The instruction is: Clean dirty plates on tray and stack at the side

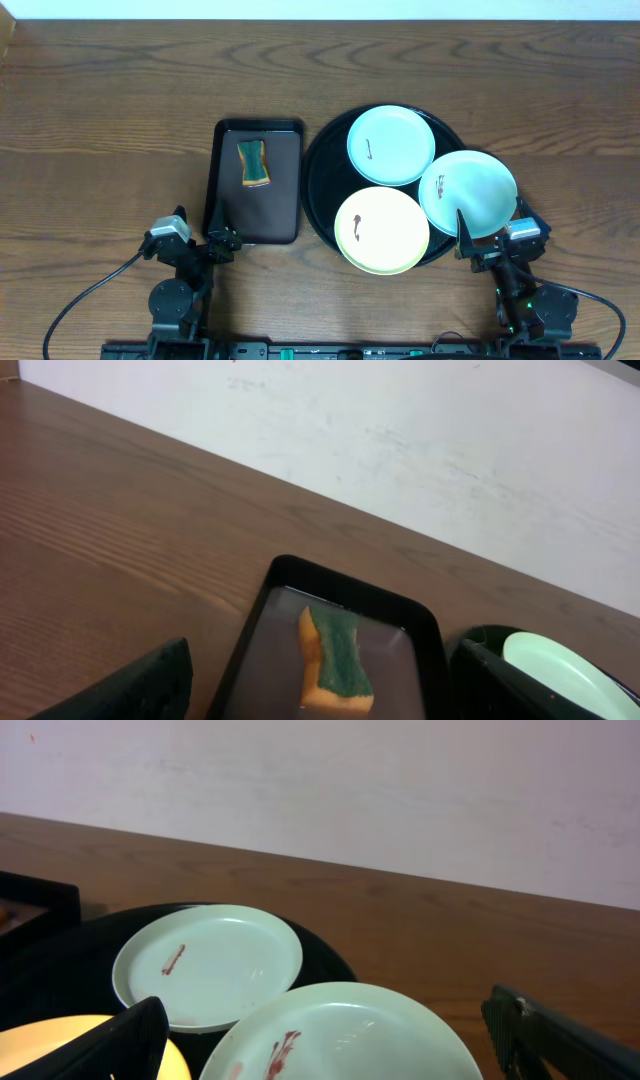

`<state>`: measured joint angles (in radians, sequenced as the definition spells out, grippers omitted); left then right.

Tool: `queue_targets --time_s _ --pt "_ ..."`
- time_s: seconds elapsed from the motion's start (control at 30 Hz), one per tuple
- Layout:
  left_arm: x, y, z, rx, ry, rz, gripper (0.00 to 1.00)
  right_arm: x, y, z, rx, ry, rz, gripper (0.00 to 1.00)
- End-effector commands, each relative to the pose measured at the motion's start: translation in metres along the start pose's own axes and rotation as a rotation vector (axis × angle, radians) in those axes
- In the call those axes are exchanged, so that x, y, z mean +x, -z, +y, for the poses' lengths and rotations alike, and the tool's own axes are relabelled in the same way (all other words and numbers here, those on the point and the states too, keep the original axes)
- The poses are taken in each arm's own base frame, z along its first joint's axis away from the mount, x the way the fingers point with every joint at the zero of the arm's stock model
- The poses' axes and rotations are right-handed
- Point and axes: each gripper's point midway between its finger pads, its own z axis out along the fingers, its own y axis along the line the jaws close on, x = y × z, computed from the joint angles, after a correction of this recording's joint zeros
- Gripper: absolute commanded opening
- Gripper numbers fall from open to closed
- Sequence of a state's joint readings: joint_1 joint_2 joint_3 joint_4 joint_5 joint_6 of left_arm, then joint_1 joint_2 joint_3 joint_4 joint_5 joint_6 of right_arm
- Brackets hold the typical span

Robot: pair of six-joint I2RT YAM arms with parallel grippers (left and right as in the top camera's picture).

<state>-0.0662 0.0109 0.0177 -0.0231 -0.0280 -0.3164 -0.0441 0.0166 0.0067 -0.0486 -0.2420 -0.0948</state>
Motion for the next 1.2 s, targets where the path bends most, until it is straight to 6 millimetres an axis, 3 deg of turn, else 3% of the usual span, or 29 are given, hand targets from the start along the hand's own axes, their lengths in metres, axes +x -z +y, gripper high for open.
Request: queue_targets --time_s 0.0,1.17 --pt "0.0144 -0.0004 0.0091 -0.034 -0.011 0.045 0.83 0.0014 -0.0002 0.0022 -0.008 -0.012 0.005 0.99" --pt "0.0142 -0.0004 0.0090 -0.034 -0.011 0.044 0.83 0.0015 -0.0002 0.0001 0.004 0.004 0.005 0.99"
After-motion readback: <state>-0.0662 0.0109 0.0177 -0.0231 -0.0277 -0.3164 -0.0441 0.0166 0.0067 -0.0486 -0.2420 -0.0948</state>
